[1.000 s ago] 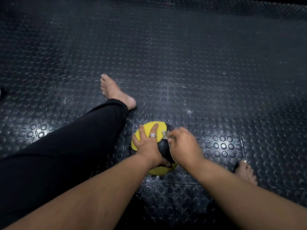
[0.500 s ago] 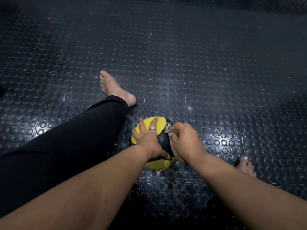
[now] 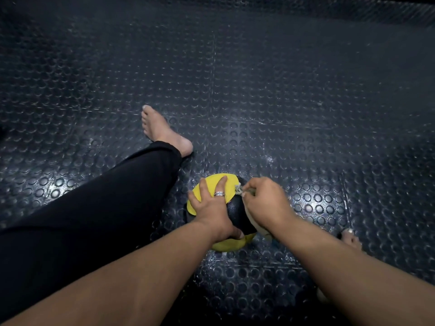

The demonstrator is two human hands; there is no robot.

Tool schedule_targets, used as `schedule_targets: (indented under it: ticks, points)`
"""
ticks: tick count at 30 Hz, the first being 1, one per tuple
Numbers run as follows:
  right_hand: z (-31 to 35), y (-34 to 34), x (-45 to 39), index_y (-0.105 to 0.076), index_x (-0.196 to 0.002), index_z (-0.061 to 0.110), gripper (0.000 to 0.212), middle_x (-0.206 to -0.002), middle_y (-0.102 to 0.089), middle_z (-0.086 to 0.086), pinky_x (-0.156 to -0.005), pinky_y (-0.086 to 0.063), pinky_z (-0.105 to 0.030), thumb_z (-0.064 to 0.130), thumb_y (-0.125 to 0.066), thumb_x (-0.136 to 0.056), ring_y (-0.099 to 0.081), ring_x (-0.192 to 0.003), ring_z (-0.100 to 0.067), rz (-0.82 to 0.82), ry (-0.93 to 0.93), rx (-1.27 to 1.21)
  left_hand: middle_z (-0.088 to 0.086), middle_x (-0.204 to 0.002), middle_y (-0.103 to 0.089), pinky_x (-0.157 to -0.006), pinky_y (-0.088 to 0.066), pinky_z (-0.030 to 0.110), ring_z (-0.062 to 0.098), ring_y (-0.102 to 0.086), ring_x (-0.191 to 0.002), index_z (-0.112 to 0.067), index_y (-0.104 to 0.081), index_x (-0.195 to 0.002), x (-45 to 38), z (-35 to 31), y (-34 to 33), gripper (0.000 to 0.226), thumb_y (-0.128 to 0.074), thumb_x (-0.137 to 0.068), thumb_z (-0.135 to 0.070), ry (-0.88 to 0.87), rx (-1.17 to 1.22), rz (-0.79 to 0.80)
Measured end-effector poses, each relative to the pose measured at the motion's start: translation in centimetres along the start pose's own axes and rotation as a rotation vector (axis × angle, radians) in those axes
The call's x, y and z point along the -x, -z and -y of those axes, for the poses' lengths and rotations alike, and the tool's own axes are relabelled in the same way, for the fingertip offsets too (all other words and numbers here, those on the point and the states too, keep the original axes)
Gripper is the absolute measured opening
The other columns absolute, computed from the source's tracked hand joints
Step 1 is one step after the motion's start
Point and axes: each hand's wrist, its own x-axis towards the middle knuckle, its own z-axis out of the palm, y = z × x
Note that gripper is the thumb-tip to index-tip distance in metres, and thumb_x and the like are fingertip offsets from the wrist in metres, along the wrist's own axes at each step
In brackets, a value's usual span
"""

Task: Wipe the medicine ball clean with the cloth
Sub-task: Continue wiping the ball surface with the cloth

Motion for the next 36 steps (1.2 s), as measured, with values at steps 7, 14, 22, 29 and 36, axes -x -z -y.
schedule_targets:
  ticks: [7,14,22,29,36]
  points:
    - [-0.4,-0.4,-3.2,-0.068,-0.093,0.014,0.013,-0.089,-0.069,-0.007,-0.065,-0.04,-0.021,0.014,-0.057,-0.087,-0.059,-0.079,-0.02,-0.022,-0.172,-0.101,0.005,-0.154,0.034,-0.116,-0.021,0.059,0.046,0.024,-0.142,-0.046,0.02,-0.148,0.1,-0.3,-0.4,0.14,-0.091,-0.061,-0.039,0.009,-0.029,0.008]
    - [-0.3,-1.0,1.9,-0.068,-0.083,0.016,0.007,-0.08,-0.064,0.001,-0.064,-0.043,-0.022,0.012,-0.063,-0.084,-0.059,-0.075,-0.015,0.009,0.028,-0.179,0.003,-0.158,0.026,-0.116,-0.014,0.057,0.045,0.017,-0.144,-0.047,0.01,-0.15,-1.0,-0.4,1.3,0.138,-0.092,-0.059,-0.033,0.011,0.041,0.012]
    - [-1.3,-0.6,1.8,-0.067,-0.1,0.016,0.013,-0.099,-0.058,0.001,-0.073,-0.037,-0.017,0.017,-0.059,-0.09,-0.055,-0.085,-0.014,-0.283,-0.195,-0.306,0.001,-0.161,0.019,-0.118,-0.018,0.055,0.042,0.008,-0.147,-0.049,0.003,-0.15,-1.6,0.0,2.9,0.137,-0.094,-0.055,-0.036,0.006,0.062,0.014]
    - [0.1,-2.7,-0.5,-0.065,-0.097,0.013,0.012,-0.102,-0.058,-0.004,-0.077,-0.041,-0.023,0.015,-0.055,-0.089,-0.057,-0.09,-0.02,-0.21,-0.152,-0.217,-0.001,-0.159,0.02,-0.118,-0.02,0.054,0.041,0.009,-0.146,-0.048,0.005,-0.15,-1.8,0.1,2.7,0.137,-0.093,-0.056,-0.037,0.009,0.049,0.024]
    - [0.0,-2.2,0.1,-0.065,-0.096,0.014,0.011,-0.096,-0.055,0.001,-0.078,-0.041,-0.025,0.015,-0.056,-0.089,-0.055,-0.09,-0.018,-0.191,-0.04,-0.166,-0.002,-0.159,0.02,-0.118,-0.021,0.051,0.04,0.01,-0.146,-0.05,0.003,-0.15,-1.9,0.0,2.7,0.137,-0.094,-0.055,-0.034,0.011,0.088,0.014]
